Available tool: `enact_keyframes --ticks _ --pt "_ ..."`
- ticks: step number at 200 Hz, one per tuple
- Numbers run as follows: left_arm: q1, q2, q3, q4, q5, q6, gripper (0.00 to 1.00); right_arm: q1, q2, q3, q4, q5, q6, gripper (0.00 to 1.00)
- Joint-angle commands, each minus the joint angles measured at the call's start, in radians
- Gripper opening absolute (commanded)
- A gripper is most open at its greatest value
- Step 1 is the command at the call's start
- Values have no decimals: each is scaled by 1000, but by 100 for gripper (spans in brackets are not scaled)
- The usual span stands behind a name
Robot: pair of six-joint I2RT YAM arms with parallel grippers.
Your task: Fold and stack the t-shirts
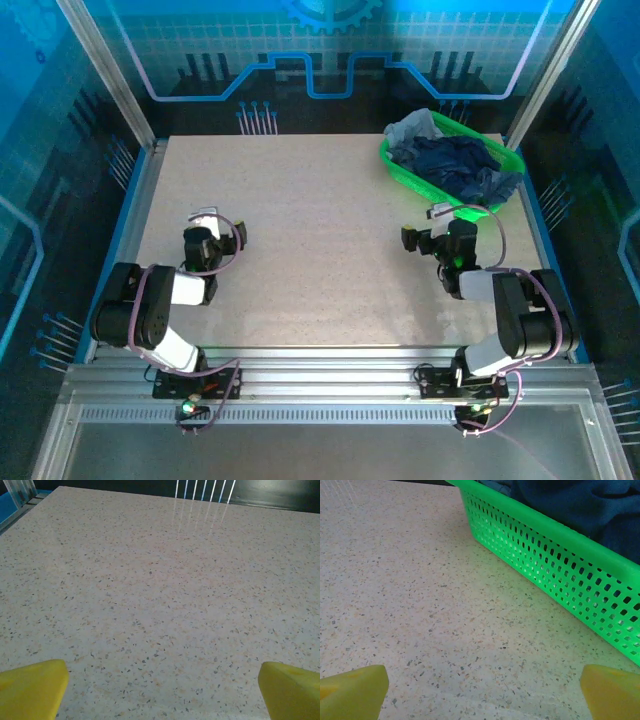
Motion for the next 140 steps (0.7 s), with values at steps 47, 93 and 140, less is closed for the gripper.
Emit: enact_keyframes --ticks 47,93,140 --pt "-3 -15 17 7 22 22 99 -14 7 18 8 -7 -12 100" --pt "-3 -15 17 8 22 21 99 -14 7 18 7 -7 -12 100" --pt "-4 -23 -11 59 -4 17 99 -13 -15 13 2 7 -4 100"
